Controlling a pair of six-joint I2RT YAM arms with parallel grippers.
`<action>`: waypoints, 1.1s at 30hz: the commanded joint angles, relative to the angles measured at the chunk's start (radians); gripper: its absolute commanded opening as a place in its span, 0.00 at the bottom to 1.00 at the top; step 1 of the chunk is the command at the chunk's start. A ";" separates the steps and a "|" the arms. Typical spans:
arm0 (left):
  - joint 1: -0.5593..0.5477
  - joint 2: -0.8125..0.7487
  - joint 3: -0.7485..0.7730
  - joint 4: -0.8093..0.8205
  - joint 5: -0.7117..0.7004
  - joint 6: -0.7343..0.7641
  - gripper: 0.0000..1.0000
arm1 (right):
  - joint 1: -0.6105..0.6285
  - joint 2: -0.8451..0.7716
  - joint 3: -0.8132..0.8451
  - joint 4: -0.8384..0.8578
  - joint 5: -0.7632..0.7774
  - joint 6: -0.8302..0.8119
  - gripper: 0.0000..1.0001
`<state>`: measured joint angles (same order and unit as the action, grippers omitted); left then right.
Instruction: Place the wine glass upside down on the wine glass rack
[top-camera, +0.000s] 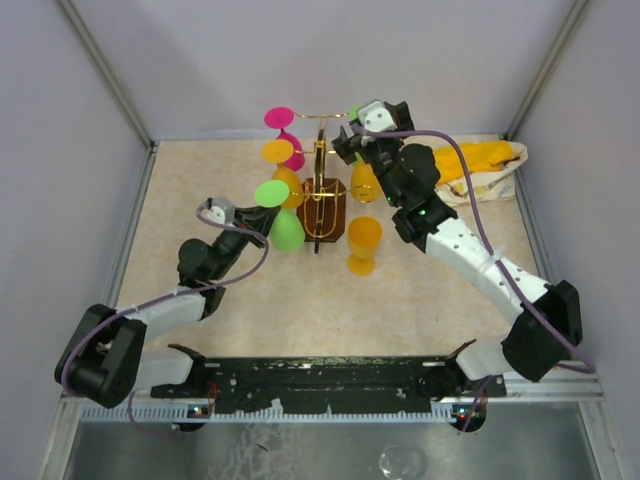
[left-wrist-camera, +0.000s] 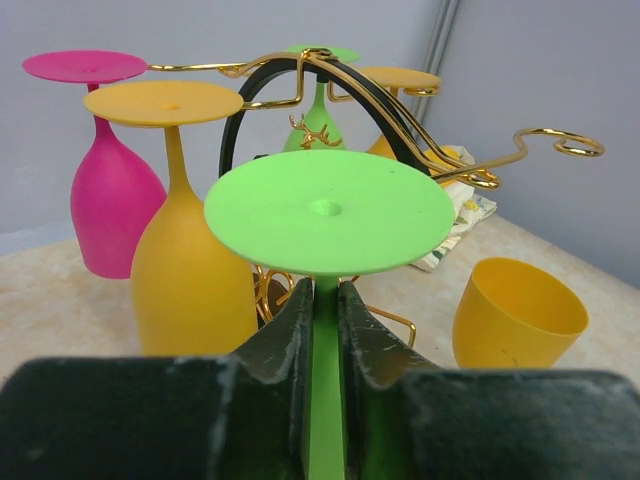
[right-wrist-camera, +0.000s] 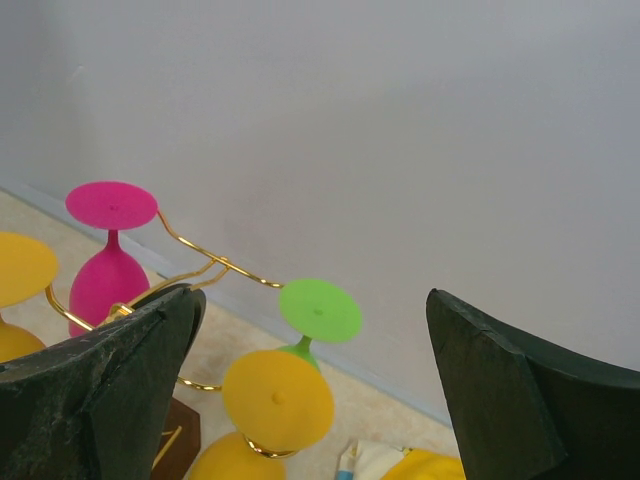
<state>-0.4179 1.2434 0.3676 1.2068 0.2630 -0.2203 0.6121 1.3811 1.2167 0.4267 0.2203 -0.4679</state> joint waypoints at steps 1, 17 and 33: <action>-0.005 0.014 0.026 0.047 0.008 -0.018 0.22 | -0.006 -0.042 0.004 0.046 0.014 0.000 0.99; -0.005 -0.158 -0.044 -0.186 -0.014 0.017 0.63 | -0.048 -0.056 0.121 -0.186 0.175 0.197 0.99; -0.004 -0.432 0.216 -0.988 0.136 0.230 0.63 | -0.264 -0.229 0.156 -0.977 0.043 0.667 0.93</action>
<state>-0.4194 0.8692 0.5125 0.4004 0.3847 -0.0559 0.3458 1.2411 1.4273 -0.3550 0.3573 0.0681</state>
